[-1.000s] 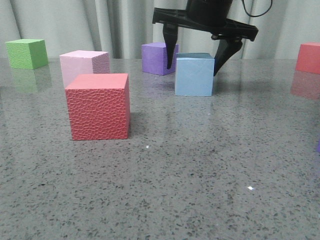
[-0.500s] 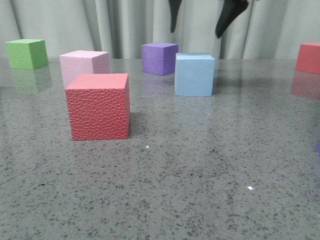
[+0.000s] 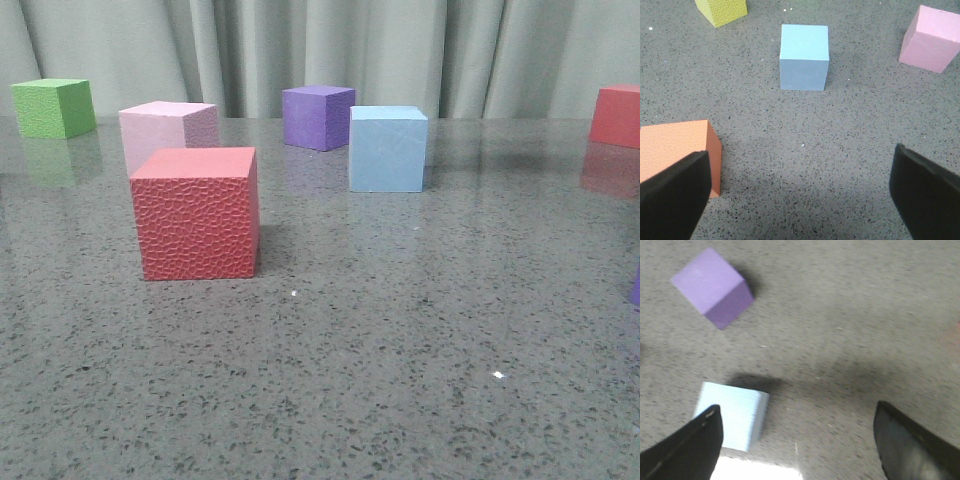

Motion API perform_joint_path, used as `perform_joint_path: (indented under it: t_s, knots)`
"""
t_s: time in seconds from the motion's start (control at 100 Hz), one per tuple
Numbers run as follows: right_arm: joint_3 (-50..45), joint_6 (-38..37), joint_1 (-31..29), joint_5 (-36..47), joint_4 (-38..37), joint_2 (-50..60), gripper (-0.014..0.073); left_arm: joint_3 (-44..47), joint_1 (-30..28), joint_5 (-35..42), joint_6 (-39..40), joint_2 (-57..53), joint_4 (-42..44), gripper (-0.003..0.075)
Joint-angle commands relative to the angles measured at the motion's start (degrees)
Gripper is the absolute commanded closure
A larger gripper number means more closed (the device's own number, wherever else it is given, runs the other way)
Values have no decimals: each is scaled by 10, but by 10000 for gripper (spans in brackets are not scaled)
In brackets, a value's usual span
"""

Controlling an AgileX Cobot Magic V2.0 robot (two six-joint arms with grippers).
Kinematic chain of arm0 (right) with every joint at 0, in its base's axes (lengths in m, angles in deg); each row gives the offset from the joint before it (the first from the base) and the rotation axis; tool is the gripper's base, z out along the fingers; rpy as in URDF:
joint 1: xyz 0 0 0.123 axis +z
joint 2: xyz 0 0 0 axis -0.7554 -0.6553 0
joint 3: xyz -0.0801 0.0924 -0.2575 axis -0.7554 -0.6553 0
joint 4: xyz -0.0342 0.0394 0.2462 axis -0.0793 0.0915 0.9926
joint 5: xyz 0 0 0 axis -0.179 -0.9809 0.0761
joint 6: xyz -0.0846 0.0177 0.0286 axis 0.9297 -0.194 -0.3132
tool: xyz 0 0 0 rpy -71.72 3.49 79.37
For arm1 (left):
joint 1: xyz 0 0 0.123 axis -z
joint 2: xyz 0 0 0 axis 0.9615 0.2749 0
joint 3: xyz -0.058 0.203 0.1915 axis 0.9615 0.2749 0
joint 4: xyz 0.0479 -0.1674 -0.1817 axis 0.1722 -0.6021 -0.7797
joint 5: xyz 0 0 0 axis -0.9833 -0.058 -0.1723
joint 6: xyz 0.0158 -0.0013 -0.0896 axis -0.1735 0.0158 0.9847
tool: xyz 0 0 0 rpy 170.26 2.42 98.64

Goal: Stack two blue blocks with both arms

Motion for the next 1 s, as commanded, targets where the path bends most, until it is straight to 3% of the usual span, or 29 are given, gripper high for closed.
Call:
perform_joint_path:
  t_s: [0.0,0.6,0.99]
  knots:
    - [-23,15,-23,24,-13,62,-15,-19,0,35,-1,4,0,30]
    - [-400,47,-145,130,-22,359,-15,-19,0,35,-1,4,0,30]
    - [-582,47,-151,178,-42,543,-15,-19,0,35,-1,4,0,30]
